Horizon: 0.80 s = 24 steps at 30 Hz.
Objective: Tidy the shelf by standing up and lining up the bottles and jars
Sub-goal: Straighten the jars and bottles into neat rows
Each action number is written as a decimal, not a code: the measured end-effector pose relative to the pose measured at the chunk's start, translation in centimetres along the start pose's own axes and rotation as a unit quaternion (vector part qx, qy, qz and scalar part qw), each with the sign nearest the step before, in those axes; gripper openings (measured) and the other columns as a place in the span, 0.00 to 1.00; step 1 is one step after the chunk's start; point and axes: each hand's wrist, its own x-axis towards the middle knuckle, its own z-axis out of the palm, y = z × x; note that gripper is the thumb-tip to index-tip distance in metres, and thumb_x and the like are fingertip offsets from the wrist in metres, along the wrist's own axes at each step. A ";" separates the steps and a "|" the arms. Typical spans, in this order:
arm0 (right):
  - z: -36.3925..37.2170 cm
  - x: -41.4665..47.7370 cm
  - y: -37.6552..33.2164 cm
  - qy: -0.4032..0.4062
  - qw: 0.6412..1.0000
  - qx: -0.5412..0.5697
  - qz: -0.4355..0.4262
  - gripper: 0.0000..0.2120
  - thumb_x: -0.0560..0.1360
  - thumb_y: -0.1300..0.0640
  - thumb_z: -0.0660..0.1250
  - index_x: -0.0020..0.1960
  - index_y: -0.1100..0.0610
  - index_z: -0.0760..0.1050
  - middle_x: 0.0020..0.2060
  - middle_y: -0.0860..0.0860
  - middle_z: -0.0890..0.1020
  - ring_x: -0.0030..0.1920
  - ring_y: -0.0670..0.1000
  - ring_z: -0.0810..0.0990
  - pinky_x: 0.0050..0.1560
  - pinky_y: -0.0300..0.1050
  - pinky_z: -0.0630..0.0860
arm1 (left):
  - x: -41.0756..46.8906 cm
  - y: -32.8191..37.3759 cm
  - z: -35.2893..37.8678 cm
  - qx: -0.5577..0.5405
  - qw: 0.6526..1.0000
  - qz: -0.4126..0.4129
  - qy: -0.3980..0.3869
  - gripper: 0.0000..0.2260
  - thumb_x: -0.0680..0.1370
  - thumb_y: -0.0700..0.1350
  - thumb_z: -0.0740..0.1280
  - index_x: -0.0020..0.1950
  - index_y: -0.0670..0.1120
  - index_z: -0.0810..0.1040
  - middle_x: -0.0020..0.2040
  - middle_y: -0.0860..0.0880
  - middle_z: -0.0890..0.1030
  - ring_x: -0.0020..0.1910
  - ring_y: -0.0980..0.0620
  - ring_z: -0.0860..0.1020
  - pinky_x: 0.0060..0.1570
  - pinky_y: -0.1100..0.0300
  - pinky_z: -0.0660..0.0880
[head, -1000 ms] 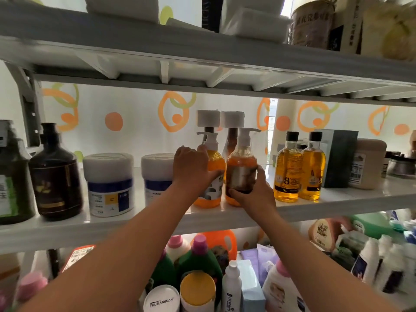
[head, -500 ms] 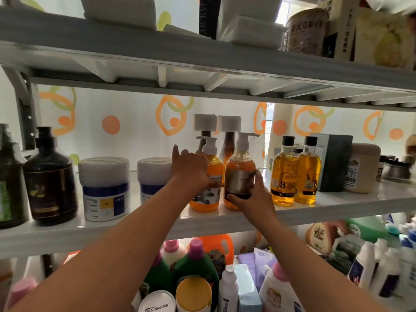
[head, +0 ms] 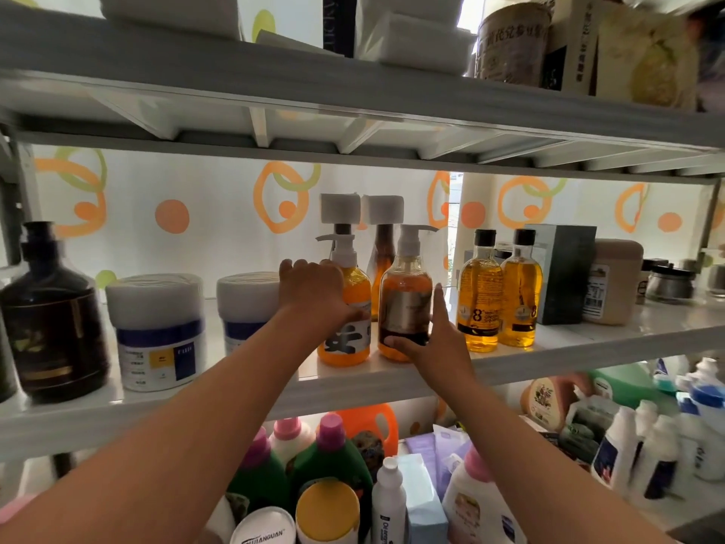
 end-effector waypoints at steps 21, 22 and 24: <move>-4.1 1.7 5.4 0.167 0.975 -0.113 0.096 0.28 0.71 0.52 0.71 0.65 0.59 0.63 0.58 0.60 0.76 0.57 0.61 0.76 0.53 0.51 0.75 | 1.3 -1.9 -1.5 -0.086 0.994 0.021 -0.064 0.31 0.67 0.64 0.71 0.62 0.46 0.70 0.56 0.47 0.79 0.57 0.47 0.76 0.57 0.51 0.69; -4.1 1.7 5.3 0.163 0.976 -0.113 0.093 0.29 0.71 0.52 0.72 0.65 0.59 0.63 0.58 0.59 0.76 0.57 0.60 0.76 0.53 0.51 0.75 | 1.3 -2.0 -1.5 -0.092 0.993 0.021 -0.065 0.31 0.67 0.64 0.71 0.62 0.46 0.70 0.56 0.47 0.79 0.57 0.47 0.76 0.57 0.51 0.69; -3.8 1.5 5.0 0.155 0.978 -0.114 0.084 0.30 0.70 0.52 0.73 0.66 0.59 0.63 0.58 0.59 0.76 0.57 0.59 0.76 0.52 0.50 0.75 | 1.2 -2.0 -1.4 -0.094 0.994 0.020 -0.060 0.31 0.68 0.64 0.71 0.61 0.46 0.70 0.56 0.47 0.79 0.56 0.47 0.76 0.57 0.51 0.68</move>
